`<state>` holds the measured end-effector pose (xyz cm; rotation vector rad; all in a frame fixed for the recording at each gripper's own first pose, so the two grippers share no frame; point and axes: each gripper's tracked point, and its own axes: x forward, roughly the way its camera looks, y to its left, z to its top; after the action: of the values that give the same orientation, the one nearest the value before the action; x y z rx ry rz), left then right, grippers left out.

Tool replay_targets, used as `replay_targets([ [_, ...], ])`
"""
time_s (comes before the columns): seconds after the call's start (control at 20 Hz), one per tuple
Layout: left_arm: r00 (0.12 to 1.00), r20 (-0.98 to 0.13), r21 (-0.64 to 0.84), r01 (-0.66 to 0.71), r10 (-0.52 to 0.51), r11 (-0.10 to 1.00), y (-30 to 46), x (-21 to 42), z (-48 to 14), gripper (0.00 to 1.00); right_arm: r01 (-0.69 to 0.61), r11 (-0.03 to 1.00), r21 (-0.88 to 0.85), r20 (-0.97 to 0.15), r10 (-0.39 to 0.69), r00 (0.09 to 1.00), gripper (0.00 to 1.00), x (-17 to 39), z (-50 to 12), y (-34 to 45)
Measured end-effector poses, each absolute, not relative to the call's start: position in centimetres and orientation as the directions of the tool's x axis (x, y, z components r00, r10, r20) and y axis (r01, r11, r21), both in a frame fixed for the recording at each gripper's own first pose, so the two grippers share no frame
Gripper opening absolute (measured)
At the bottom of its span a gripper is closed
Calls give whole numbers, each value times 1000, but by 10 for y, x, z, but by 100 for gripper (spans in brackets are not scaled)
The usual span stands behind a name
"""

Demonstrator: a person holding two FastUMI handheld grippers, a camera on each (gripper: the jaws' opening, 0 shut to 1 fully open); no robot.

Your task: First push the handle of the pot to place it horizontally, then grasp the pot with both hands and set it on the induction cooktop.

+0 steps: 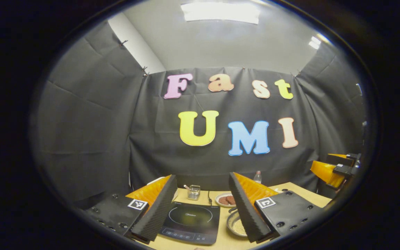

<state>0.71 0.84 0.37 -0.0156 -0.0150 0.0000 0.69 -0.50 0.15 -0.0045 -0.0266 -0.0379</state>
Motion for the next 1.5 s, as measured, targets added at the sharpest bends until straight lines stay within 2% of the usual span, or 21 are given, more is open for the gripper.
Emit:
replay_targets([
  [0.05,1000,19,-19,7,-6,1000,7,6,4,100,49,999,-5,31,-49,998,98,6,3,-7],
  [0.45,999,-4,-6,45,-45,999,7,11,-9,100,128,992,-3,17,-128,992,98,-3,-5,-30],
  [0.85,998,17,-3,53,-53,999,19,18,-1,100,114,993,-6,-14,-114,993,97,-1,-15,-15],
  [0.95,998,18,-9,54,-54,999,22,20,-2,100,105,994,-10,-28,-105,994,84,0,-20,-8],
  [1.05,998,20,-14,55,-54,998,28,22,-2,100,96,995,-17,-41,-97,994,79,1,-23,0],
  [1.1,998,22,-16,55,-55,998,31,23,-1,100,92,996,-15,-44,-93,995,58,0,-24,2],
  [1.15,998,23,-18,56,-56,998,33,23,-2,100,79,997,-10,-63,-79,995,57,5,-31,10],
  [1.2,998,21,-21,58,-58,998,35,24,-2,100,88,996,-13,-73,-89,993,49,0,-35,9],
  [1.25,998,20,-24,62,-61,998,37,24,-4,100,54,999,0,-96,-53,994,36,1,-39,22],
  [1.3,998,16,-26,67,-66,997,40,25,-5,100,90,996,-19,-113,-91,989,36,9,-56,18],
  [1.35,997,11,-25,74,-74,997,40,25,-9,100,111,993,-28,-111,-114,987,14,7,-49,10],
  [1.4,997,6,-21,79,-79,997,41,26,-12,100,80,997,-23,-141,-83,986,6,4,-60,16],
  [1.5,996,0,-21,89,-89,996,46,28,-17,100,38,998,-41,-218,-46,975,6,-3,-83,36],
])
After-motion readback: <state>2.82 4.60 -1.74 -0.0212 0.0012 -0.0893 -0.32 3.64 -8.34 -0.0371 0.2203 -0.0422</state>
